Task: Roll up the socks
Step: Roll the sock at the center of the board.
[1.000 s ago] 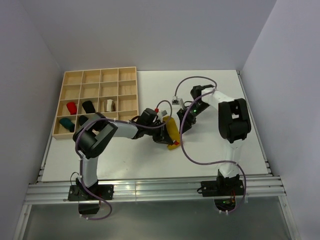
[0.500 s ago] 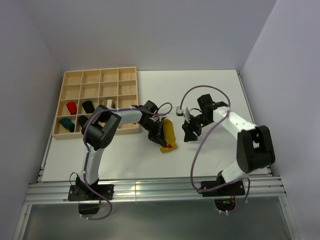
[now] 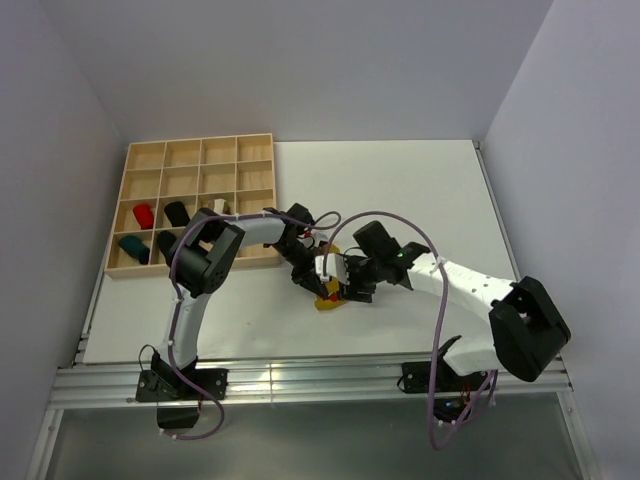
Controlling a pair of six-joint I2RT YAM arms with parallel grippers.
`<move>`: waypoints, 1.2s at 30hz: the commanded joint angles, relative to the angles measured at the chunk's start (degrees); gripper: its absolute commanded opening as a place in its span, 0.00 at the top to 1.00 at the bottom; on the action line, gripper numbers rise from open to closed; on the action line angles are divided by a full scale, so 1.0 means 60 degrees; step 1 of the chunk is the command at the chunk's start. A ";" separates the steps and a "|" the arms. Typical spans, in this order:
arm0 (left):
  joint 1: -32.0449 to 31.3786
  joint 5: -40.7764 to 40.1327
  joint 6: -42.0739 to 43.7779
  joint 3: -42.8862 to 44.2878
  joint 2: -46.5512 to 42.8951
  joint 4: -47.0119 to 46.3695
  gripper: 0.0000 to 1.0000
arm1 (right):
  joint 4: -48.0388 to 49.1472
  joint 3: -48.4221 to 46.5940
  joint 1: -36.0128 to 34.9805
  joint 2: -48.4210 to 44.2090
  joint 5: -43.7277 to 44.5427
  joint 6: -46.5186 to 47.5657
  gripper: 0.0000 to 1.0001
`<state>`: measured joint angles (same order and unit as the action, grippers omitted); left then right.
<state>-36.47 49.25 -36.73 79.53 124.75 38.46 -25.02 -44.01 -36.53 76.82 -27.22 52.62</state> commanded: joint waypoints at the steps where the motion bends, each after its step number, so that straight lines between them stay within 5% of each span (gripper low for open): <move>1: -0.0001 -0.0445 0.0277 0.0105 0.0375 0.0300 1.00 | 0.0698 0.0113 -0.0545 -0.0220 0.0684 0.0282 0.33; 13: 0.0014 -0.0343 0.0365 0.0251 0.0566 0.0387 1.00 | 0.0668 0.0011 -0.1821 0.0600 0.1416 0.0385 0.35; 24: 0.0072 -0.0240 0.0146 0.0091 0.0508 0.0139 1.00 | 0.0961 -0.0033 -0.1894 0.1113 0.1738 -0.0317 0.62; 36: 0.0409 -0.0181 -0.2430 -0.1620 -0.0692 -0.3330 0.99 | -0.0370 -0.0502 -0.0770 0.1684 0.0349 -0.1065 0.72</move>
<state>-35.24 51.86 -43.03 74.04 122.80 26.81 -22.61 -45.41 -43.94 85.62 -20.75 48.10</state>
